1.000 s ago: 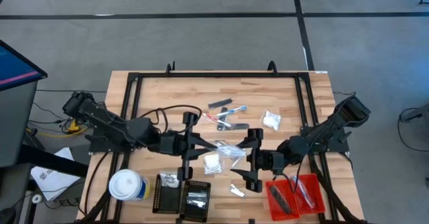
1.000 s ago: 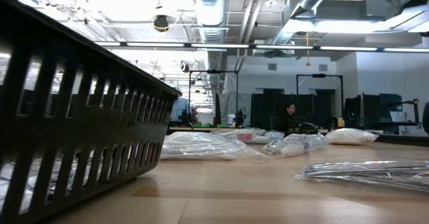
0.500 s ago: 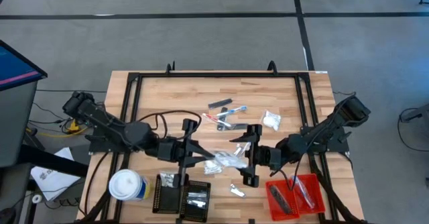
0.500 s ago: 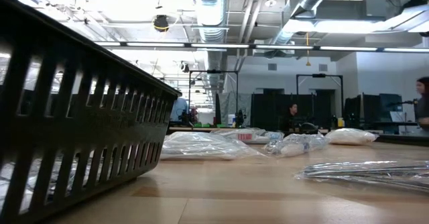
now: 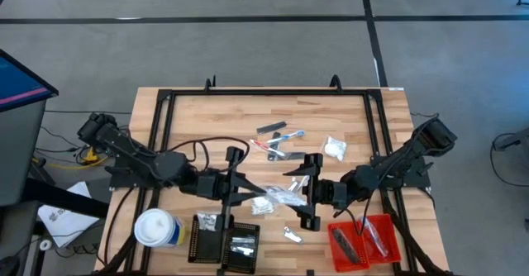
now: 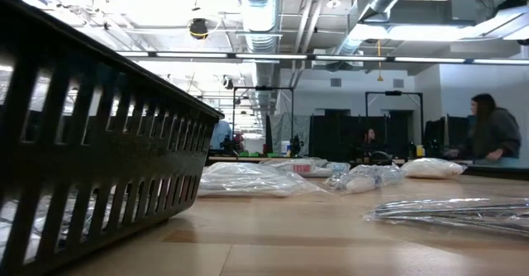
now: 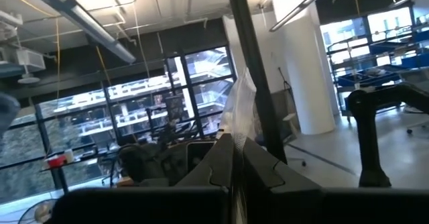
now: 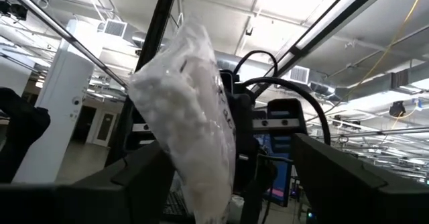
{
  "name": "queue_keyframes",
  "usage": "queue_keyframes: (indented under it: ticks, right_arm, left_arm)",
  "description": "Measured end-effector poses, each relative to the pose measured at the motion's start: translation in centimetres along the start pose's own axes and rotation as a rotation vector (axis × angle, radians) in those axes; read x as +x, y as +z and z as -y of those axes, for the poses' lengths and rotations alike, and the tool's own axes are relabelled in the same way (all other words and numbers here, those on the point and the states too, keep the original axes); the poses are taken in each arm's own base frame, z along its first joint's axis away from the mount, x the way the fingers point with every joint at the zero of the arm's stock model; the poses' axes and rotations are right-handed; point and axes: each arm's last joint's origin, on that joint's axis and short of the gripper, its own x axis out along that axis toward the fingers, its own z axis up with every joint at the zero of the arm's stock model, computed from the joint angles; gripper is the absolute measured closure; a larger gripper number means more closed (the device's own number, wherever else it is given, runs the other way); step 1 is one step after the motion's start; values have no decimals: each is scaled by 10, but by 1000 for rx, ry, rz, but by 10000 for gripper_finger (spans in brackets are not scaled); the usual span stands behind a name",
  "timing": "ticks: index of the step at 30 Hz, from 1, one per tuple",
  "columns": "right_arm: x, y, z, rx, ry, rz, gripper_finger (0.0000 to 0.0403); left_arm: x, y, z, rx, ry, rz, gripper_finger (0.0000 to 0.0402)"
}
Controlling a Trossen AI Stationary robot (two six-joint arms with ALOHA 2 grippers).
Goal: Pick & Place Travel size toiletries
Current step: Put the cotton pack into the left black bin
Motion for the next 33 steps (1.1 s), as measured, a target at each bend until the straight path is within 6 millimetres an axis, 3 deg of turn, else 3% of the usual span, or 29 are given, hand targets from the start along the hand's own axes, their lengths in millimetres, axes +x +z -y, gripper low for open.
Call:
queue_keyframes:
  ticks: [4,7,11,15,17,22,27,33]
  right_arm:
    - [0,0,0,2,-1,3,126]
    - [0,1,0,4,-2,3,156]
    - [0,1,0,17,-2,2,237]
    - [0,0,-1,18,2,-5,354]
    - [-1,0,-2,-1,7,-10,386]
    - [-4,3,-7,-35,-38,-32,385]
    - [-12,15,-18,-216,-98,-46,391]
    - [-24,24,-38,-627,-52,-119,398]
  left_arm:
    - [1,-1,-3,2,9,-3,401]
    - [1,-1,-3,2,10,-1,401]
    - [1,-1,-3,2,10,-2,401]
    - [1,-1,-3,2,20,-9,399]
    - [1,-2,-3,-12,23,-13,395]
    - [-3,2,2,-42,59,-29,364]
    - [-16,22,6,-74,137,-30,287]
    - [-35,34,11,-199,274,-148,176]
